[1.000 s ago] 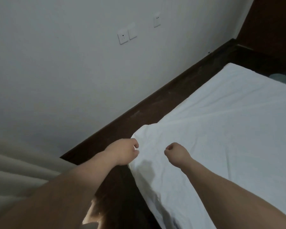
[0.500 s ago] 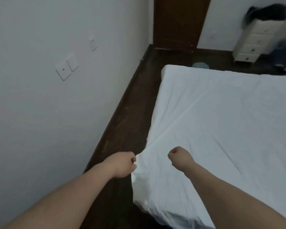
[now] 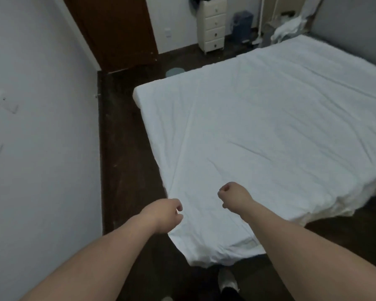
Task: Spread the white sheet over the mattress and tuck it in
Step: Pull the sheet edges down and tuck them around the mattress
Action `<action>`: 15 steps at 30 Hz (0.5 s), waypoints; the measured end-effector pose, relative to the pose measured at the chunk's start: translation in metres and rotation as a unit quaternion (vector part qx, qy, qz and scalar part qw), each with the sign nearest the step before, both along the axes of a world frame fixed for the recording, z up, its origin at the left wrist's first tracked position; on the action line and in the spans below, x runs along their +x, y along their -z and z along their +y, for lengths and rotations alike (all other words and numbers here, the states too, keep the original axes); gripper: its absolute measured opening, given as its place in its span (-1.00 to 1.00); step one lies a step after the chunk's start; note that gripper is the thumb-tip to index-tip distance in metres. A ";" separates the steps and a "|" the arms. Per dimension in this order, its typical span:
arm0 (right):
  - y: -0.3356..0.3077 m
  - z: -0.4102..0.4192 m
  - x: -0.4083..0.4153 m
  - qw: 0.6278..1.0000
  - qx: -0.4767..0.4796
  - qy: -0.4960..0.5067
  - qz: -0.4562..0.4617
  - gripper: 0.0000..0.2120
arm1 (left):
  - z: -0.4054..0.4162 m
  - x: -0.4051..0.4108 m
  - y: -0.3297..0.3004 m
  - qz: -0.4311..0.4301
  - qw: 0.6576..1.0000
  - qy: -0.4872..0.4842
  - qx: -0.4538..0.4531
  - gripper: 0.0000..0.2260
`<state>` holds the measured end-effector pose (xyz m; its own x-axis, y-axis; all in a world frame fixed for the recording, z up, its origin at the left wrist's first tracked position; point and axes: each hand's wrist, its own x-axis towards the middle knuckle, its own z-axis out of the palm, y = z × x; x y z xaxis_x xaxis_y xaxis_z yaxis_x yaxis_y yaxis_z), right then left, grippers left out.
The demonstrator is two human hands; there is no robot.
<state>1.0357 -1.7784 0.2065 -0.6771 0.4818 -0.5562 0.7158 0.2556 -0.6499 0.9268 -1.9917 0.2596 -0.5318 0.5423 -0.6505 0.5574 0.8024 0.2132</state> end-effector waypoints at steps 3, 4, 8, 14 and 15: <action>0.000 0.000 0.030 0.997 -0.012 0.073 -0.010 -0.72 | 0.012 -0.007 0.016 -0.008 0.996 0.085 -0.015 -0.64; 0.000 0.001 0.039 0.994 -0.010 0.108 -0.016 -0.73 | 0.017 -0.011 0.022 -0.003 0.994 0.108 -0.016 -0.64; 0.037 -0.027 0.097 0.948 -0.060 0.312 -0.031 -0.78 | 0.029 -0.009 0.072 -0.010 0.980 0.201 -0.014 -0.66; 0.126 -0.118 0.148 0.892 -0.124 0.422 -0.102 -0.81 | -0.010 0.026 0.158 -0.054 0.980 0.183 -0.053 -0.82; 0.141 -0.127 0.148 0.889 -0.126 0.427 -0.104 -0.81 | -0.015 0.030 0.176 -0.061 0.982 0.167 -0.056 -0.80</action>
<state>1.1839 -1.9056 0.0656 0.0072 0.6130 -0.7900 0.6902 -0.5747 -0.4397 0.9567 -2.0068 0.0832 -0.2503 0.5941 -0.7645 0.7693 0.6014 0.2154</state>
